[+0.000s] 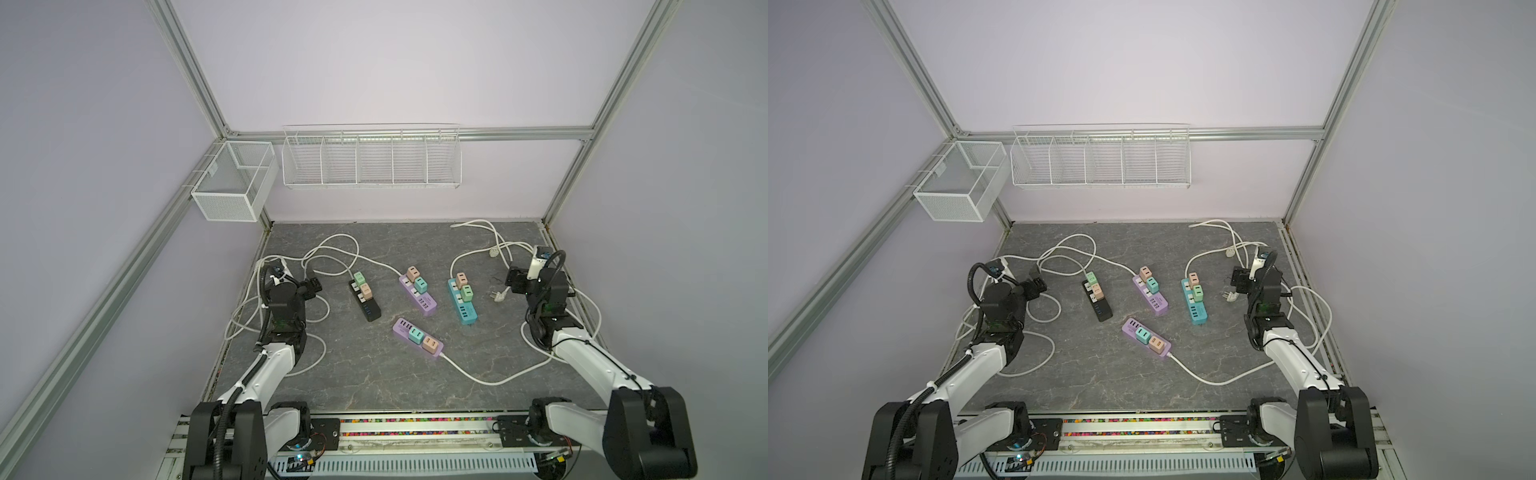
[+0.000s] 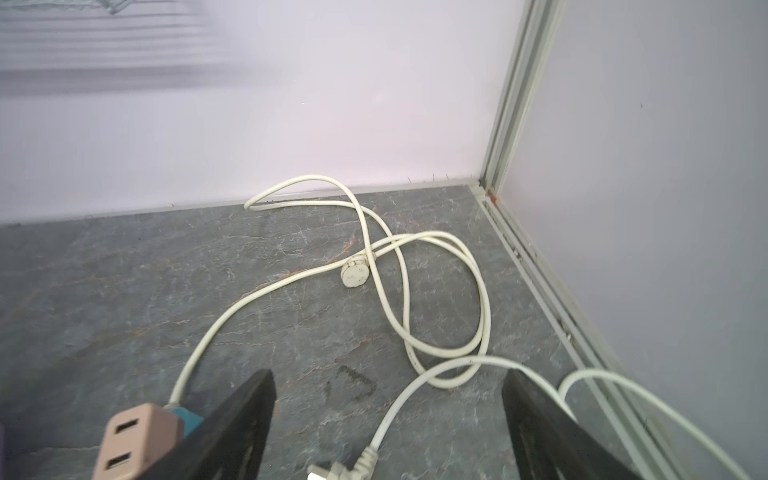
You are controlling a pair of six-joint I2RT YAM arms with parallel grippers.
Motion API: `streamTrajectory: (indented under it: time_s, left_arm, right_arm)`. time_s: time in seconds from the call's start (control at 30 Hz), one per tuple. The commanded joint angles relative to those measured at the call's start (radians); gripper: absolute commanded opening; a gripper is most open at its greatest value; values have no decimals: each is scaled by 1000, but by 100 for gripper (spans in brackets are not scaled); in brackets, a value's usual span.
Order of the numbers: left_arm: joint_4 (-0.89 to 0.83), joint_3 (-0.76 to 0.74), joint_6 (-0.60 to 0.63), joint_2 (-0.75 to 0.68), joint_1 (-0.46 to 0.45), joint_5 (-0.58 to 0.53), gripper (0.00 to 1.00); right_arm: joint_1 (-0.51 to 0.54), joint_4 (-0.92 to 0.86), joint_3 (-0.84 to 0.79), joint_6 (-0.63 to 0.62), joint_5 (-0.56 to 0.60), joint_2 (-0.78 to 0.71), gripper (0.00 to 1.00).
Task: Pull the plug off the socket
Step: 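Move both grippers toward the black power strip with green and pink adapters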
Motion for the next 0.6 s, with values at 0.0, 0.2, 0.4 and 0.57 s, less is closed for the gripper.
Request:
streamTrajectory:
  time_s: [0.0,0.2,0.4,0.57]
  left_arm:
    - [-140,28,-160,-72,-1,-46,98]
    - [-285,34,-302,-150,3,-43,98]
    - [-469,73,-389,-214,5,56,99]
    - [-518,60,-451,-271,5,178,99]
  right_arm:
    - [-26,-304,90,281,50,-62,89]
    - [-38,-446,149,453,-140,-55,89]
    - [10,-469,179,440,-214,-31,88]
    - [125,-598,278,371,-159,-16,88]
